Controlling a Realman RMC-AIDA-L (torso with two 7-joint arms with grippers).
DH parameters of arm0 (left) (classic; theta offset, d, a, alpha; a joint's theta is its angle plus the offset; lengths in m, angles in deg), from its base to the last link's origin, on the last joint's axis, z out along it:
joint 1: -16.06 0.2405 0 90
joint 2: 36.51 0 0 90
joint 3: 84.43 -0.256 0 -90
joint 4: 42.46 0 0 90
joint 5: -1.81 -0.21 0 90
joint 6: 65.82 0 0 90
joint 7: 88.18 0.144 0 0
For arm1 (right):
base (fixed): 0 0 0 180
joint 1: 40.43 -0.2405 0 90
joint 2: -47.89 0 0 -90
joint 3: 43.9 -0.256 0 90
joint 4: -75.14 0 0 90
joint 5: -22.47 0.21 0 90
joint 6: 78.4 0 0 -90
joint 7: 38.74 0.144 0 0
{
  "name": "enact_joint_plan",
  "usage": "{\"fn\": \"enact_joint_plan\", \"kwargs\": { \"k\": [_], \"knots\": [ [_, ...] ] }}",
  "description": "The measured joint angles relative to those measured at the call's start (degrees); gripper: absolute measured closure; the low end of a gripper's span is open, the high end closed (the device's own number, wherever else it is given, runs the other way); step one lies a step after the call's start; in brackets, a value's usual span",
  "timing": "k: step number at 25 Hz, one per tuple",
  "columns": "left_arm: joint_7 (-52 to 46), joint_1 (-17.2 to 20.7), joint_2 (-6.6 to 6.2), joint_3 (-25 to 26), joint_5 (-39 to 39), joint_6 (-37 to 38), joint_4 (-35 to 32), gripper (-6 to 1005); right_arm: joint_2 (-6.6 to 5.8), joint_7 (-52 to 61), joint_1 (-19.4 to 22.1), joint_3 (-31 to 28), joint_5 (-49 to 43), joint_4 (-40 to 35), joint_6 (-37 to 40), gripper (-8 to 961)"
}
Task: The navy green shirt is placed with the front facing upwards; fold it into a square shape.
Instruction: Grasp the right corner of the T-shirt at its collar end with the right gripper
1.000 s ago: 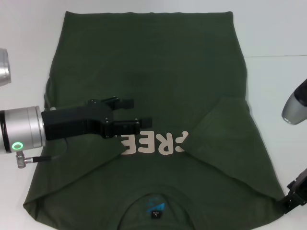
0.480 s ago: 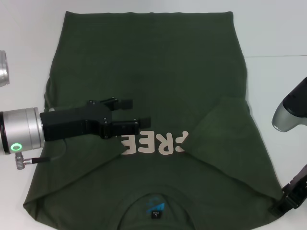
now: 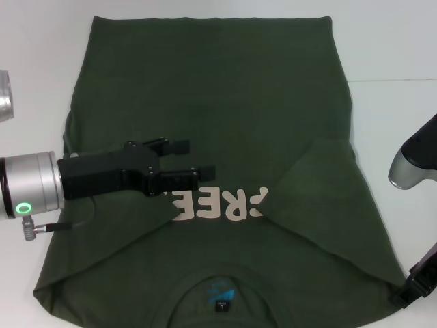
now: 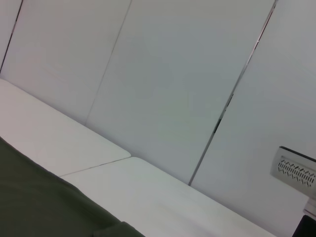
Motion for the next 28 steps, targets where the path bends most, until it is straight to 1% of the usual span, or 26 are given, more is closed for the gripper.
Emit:
{"fn": "enact_joint_plan", "kwargs": {
  "k": [2,15,21,26,28],
  "knots": [
    [0.0,0.0,0.0,0.0,0.0,0.0,0.0,55,-0.01,0.0,0.0,0.0,0.0,0.2,-0.1,229],
    [0.0,0.1,0.0,0.1,1.5,0.2,-0.2,56,0.01,0.9,-0.2,1.0,-0.1,1.7,-0.5,401],
    [0.0,0.2,0.0,0.2,1.5,0.1,-0.2,57,0.02,1.8,0.1,1.6,-0.6,1.2,-0.8,614],
    [-0.1,0.5,-0.01,0.3,1.5,0.2,-0.2,57,0.09,2.5,0.0,2.5,-1.6,1.2,-1.8,851],
    [-0.6,0.8,-0.07,0.7,1.3,0.4,-0.5,57,0.08,2.6,0.0,2.7,-1.6,1.2,-2.0,875]
  ]
}}
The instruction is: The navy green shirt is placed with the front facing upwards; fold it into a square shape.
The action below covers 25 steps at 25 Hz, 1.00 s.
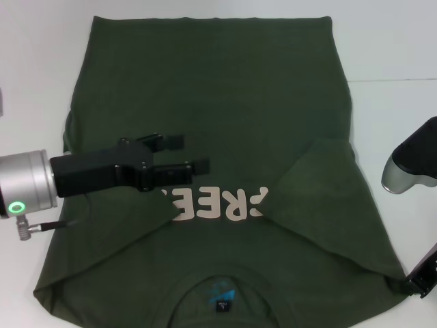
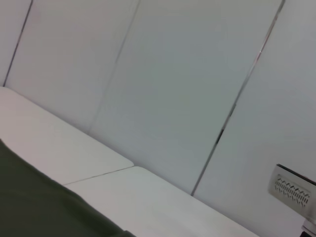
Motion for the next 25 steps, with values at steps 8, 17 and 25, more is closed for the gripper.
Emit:
{"fn": "enact_joint_plan", "kwargs": {
  "k": [8,17,25],
  "knots": [
    [-17.8,4.3,-0.22,0.7,-6.7,0.6,-13.8,58,0.01,0.0,-0.3,0.2,0.4,-1.7,-0.1,922],
    [-50.6,6.3,-0.1,3.1,-25.3,6.0,-33.4,59,0.08,0.0,-0.8,0.2,0.4,-2.3,0.0,922],
    [-57.6,3.9,-0.9,3.0,-39.1,12.8,-33.8,62,0.08,-0.1,-1.1,0.2,1.7,-2.3,-0.3,922]
  ]
}}
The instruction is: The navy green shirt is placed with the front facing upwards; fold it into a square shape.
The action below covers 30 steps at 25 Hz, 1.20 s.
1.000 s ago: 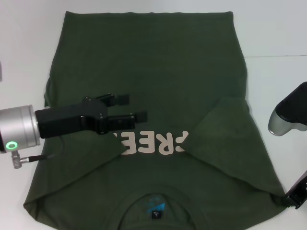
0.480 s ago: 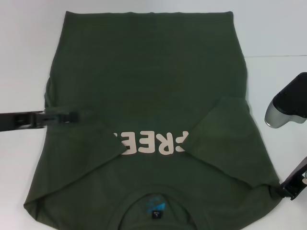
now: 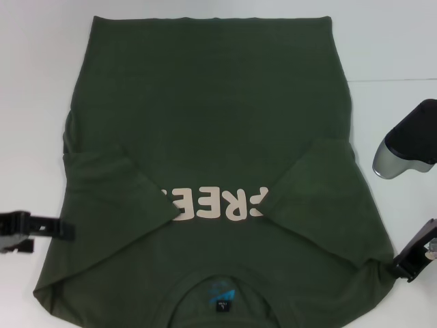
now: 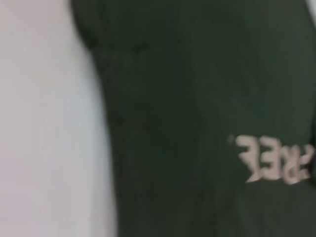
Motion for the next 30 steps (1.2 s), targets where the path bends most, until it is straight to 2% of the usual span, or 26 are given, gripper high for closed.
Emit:
{"fn": "enact_joint_plan", "kwargs": {
  "k": [9,21,30],
  "knots": [
    [-1.4,0.3,0.21,0.2,-7.3,-0.3,1.0,67,0.0,-0.2,-0.2,0.0,0.6,0.0,-0.4,922],
    [-1.6,0.1,0.18,0.0,-7.6,-0.4,5.7,76,0.0,-0.6,-0.5,0.0,0.7,0.0,-0.8,922],
    [-1.4,-0.7,-0.16,0.0,-7.7,-3.3,10.0,83,0.0,-0.9,-0.7,0.0,0.7,0.0,-1.1,922]
  ]
}}
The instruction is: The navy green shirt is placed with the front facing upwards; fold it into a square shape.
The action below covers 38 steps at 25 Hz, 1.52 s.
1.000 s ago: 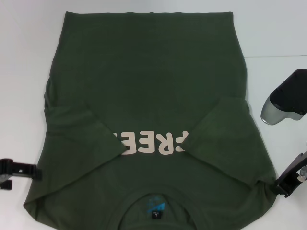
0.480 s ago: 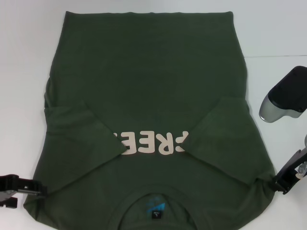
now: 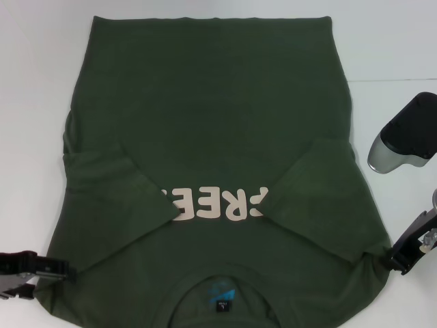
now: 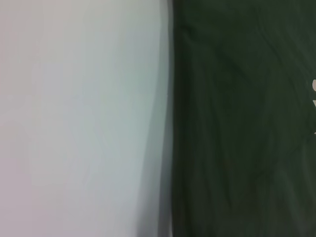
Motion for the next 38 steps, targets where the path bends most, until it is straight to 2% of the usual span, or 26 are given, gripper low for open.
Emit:
{"fn": "enact_joint_plan", "kwargs": {
  "k": [6,11,22,31,34,38],
  "knots": [
    [0.8,0.1,0.03,-1.3,-0.3,-1.8,0.9,87,-0.05,0.0,0.0,-0.4,0.1,0.0,-0.2,923],
    [0.9,-0.3,0.22,-3.2,-1.4,-2.5,1.5,272,-0.08,0.0,0.0,-0.5,0.3,0.0,-0.2,923],
    [0.9,-0.7,0.07,-3.4,-1.5,-2.8,1.6,513,-0.09,0.1,0.0,-0.5,0.9,0.1,-0.2,923],
    [1.6,-0.6,0.15,-3.5,-1.4,-3.0,1.6,949,-0.19,0.1,0.6,-1.4,2.1,0.3,-0.8,923],
    [5.2,-0.4,0.29,-2.9,-0.4,-3.2,1.7,966,-0.2,-0.4,1.4,-3.2,3.5,0.1,-1.1,923],
    [13.8,0.1,0.01,1.3,3.5,-3.7,4.2,971,-0.3,-3.0,3.7,-9.4,6.5,-0.2,-1.3,923]
  ]
}}
